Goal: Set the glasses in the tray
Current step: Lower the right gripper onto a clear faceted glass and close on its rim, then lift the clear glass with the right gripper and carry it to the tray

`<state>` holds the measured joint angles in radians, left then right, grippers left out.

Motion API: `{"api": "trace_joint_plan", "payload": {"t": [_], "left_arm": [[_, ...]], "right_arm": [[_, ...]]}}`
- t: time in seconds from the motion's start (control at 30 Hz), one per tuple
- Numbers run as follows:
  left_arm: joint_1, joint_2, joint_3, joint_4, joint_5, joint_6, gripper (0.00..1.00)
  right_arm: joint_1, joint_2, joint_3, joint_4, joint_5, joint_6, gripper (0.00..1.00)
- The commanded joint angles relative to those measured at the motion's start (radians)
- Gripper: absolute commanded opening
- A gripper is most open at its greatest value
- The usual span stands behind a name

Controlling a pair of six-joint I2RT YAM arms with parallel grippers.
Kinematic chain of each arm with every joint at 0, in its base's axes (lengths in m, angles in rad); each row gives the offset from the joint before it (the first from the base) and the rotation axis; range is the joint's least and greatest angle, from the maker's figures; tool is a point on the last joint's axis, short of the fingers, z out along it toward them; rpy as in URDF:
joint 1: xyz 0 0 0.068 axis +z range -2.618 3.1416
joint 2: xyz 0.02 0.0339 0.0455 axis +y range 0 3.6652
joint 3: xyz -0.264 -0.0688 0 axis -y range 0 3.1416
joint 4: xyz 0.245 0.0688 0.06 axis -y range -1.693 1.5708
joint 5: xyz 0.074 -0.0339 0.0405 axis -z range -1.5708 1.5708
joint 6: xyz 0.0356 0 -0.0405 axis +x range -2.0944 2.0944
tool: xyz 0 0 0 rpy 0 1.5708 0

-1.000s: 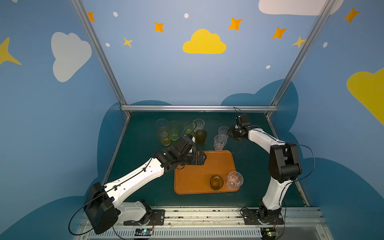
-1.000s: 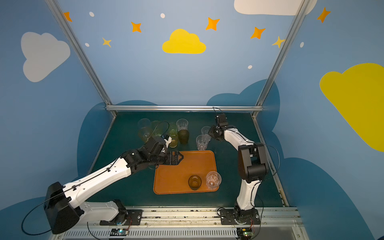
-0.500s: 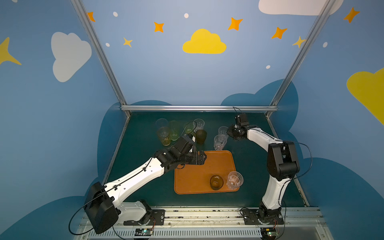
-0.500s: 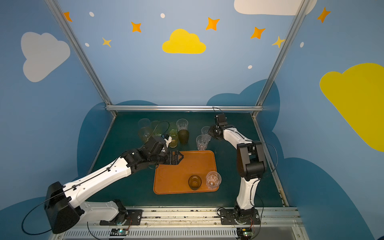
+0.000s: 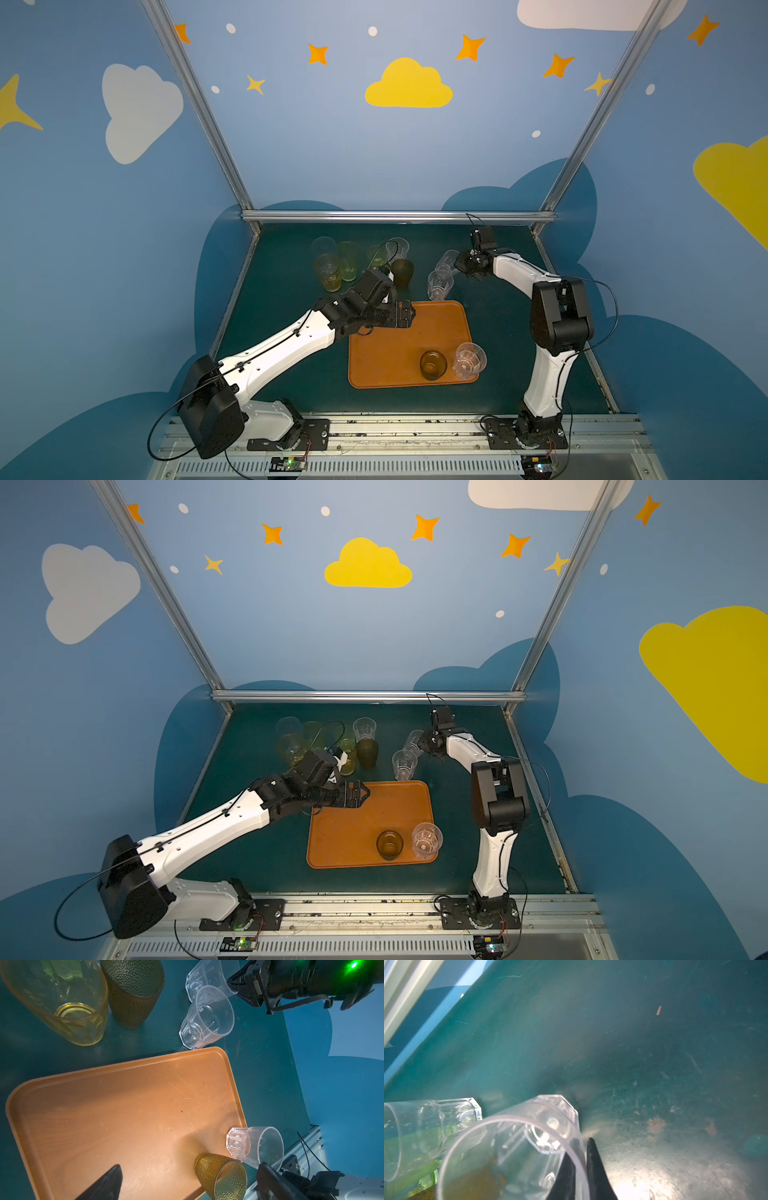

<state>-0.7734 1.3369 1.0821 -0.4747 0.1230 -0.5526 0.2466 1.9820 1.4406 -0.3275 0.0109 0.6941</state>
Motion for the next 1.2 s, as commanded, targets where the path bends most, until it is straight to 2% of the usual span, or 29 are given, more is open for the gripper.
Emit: {"api": "trace_joint_plan", "payload": {"t": [0.0, 0.23, 0.47, 0.97, 1.07, 1.17], "left_arm": [[-0.002, -0.021, 0.003, -0.008, -0.017, 0.018, 1.00], [-0.001, -0.031, 0.001, -0.016, -0.017, 0.027, 1.00], [-0.001, -0.090, -0.028, -0.003, -0.023, 0.023, 1.00], [0.001, -0.301, -0.142, -0.062, -0.034, 0.083, 1.00], [-0.001, -0.358, -0.167, -0.071, -0.016, 0.075, 1.00], [-0.002, -0.421, -0.179, -0.079, 0.056, 0.084, 1.00]], "right_arm": [[-0.006, -0.008, 0.005, -0.019, 0.031, -0.002, 0.06], [-0.010, -0.080, -0.032, -0.020, 0.054, 0.005, 0.00], [-0.011, -0.194, -0.077, -0.048, 0.055, -0.003, 0.00], [-0.010, -0.607, -0.282, -0.204, 0.103, -0.016, 0.00], [-0.010, -0.681, -0.315, -0.256, 0.107, -0.021, 0.00], [-0.008, -0.731, -0.338, -0.305, 0.078, -0.029, 0.00]]}}
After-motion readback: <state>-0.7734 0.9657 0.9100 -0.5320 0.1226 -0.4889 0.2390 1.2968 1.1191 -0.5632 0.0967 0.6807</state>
